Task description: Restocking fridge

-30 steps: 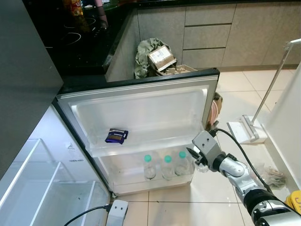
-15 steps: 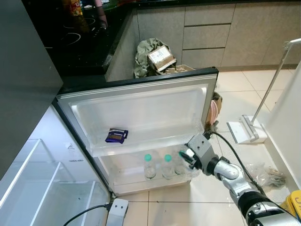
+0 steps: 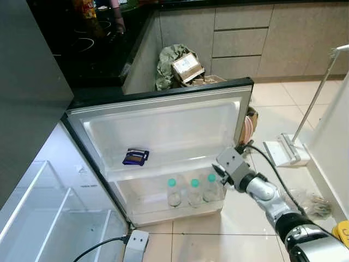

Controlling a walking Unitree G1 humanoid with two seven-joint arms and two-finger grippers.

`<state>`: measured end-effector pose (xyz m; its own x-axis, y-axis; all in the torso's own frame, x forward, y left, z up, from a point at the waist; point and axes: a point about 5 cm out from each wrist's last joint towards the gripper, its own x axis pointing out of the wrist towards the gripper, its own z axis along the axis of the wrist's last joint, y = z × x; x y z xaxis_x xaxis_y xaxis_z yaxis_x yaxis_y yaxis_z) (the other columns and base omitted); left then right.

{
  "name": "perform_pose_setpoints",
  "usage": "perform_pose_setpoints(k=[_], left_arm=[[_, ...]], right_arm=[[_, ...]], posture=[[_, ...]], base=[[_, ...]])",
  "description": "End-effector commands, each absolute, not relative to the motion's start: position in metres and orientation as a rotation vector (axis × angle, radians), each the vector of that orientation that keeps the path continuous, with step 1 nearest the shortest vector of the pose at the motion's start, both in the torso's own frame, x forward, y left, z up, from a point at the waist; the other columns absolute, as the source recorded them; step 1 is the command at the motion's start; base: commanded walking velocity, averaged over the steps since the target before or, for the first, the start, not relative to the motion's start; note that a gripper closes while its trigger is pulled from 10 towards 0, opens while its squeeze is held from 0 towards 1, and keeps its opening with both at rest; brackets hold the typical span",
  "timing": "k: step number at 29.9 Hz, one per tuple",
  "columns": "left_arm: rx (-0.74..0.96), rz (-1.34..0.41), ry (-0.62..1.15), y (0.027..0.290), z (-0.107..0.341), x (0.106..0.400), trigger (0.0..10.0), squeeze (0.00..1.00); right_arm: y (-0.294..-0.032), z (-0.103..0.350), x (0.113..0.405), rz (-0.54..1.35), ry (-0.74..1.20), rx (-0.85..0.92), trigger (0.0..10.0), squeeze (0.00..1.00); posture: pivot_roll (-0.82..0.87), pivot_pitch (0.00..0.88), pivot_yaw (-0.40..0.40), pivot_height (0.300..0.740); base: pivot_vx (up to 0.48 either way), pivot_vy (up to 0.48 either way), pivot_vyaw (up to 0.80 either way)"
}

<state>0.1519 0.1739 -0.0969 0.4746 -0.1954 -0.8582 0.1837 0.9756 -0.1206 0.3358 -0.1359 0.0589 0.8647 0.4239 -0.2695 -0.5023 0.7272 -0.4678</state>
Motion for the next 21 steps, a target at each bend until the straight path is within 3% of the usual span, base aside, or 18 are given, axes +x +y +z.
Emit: perform_pose_setpoints(k=[1,10,19,21], left_arm=[[-0.002,-0.224,1.057,0.176,-0.098,0.149,10.0,0.0],[-0.003,-0.222,1.058,0.176,-0.099,0.147,10.0,0.0],[-0.017,-0.201,1.054,0.178,-0.099,0.144,10.0,0.0],[-0.013,-0.206,1.054,0.178,-0.099,0.144,10.0,0.0]], right_arm=[[-0.142,0.066,0.345,0.442,0.151,-0.619,10.0,0.0],[-0.15,0.077,0.354,0.342,0.138,-0.618,10.0,0.0],[-0.138,0.053,0.333,0.455,0.174,-0.416,10.0,0.0],[-0.129,0.046,0.323,0.558,0.179,-0.363,10.0,0.0]], posture=[[-0.14,0.0,0.021,0.74],[-0.13,0.0,0.01,0.74],[-0.12,0.0,0.007,0.74],[-0.13,0.0,0.013,0.74]], base=[[0.0,0.0,0.0],[0.0,0.0,0.0],[0.0,0.0,0.0],[0.0,0.0,0.0]])
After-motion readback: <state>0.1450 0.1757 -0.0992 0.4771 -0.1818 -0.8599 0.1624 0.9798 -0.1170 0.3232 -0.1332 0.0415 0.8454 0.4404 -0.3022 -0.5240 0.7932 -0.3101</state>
